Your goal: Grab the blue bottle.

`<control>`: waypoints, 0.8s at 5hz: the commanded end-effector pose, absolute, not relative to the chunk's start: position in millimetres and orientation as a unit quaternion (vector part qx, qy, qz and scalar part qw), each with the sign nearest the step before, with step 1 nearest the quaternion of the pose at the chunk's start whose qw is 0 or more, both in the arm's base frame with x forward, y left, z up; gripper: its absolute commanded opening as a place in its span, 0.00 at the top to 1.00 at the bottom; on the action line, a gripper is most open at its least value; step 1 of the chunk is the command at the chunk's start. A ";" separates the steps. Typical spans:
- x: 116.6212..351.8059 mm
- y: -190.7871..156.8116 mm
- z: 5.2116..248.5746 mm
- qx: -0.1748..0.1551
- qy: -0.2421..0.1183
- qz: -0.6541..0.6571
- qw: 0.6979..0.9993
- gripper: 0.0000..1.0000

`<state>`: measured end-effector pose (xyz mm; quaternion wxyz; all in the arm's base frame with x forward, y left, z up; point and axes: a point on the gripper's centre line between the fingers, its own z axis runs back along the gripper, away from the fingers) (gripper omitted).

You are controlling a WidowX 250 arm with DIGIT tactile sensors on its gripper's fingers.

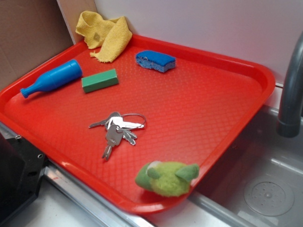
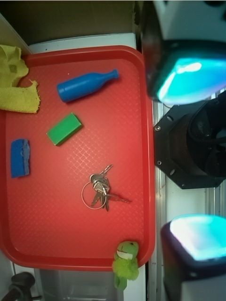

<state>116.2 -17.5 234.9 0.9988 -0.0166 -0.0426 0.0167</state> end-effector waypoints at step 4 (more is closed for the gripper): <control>174.4 93.6 121.4 0.029 -0.049 -0.076 0.995 0.00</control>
